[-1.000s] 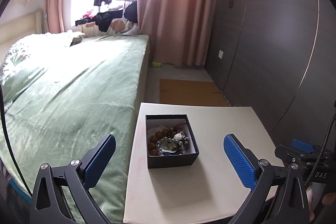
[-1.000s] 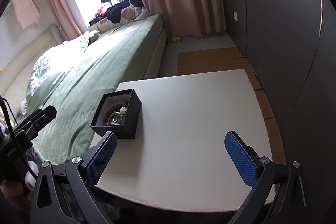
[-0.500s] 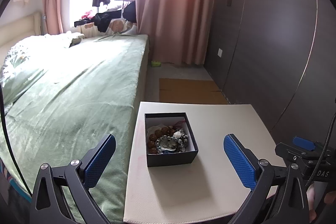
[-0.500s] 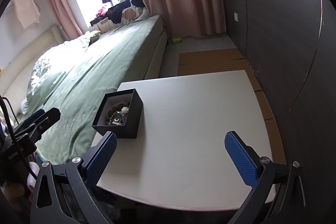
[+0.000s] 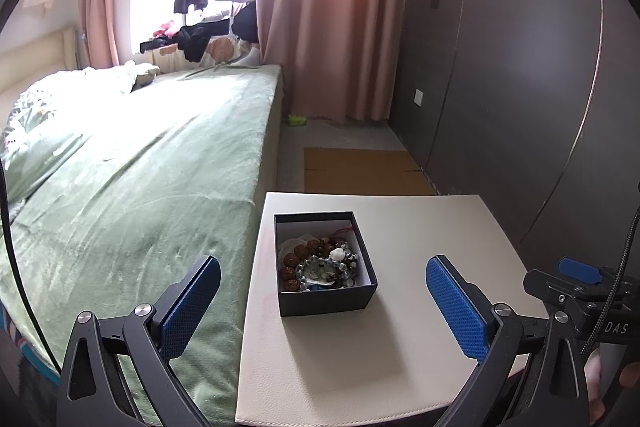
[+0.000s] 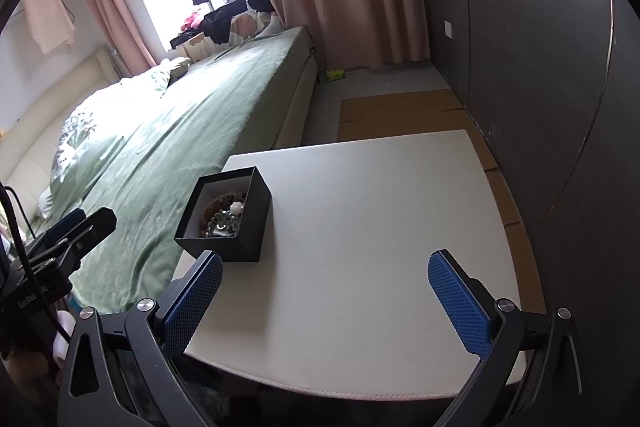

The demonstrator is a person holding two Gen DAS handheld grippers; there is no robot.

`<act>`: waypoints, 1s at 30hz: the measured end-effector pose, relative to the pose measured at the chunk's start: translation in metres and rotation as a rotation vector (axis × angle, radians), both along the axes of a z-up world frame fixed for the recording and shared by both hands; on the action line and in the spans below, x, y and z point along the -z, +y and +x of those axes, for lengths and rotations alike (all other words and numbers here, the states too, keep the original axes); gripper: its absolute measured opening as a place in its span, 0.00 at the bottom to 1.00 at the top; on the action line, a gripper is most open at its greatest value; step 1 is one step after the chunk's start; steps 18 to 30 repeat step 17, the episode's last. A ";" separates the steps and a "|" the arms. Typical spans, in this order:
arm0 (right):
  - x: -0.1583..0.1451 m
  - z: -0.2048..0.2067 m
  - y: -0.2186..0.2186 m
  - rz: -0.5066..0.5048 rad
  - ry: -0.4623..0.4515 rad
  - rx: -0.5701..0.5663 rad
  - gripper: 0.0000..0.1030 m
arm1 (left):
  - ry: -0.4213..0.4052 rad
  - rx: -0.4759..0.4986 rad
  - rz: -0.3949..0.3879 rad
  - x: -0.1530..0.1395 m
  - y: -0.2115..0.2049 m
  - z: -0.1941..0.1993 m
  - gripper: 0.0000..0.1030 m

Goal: Organize jewelry

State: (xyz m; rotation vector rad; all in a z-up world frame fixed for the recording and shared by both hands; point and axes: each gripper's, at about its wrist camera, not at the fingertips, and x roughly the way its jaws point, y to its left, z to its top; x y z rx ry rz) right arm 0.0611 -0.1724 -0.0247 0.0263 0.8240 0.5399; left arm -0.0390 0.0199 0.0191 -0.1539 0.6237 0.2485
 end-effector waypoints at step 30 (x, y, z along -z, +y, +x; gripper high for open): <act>0.001 0.000 0.000 -0.001 0.003 0.004 1.00 | 0.017 0.020 0.015 0.004 -0.004 0.004 0.99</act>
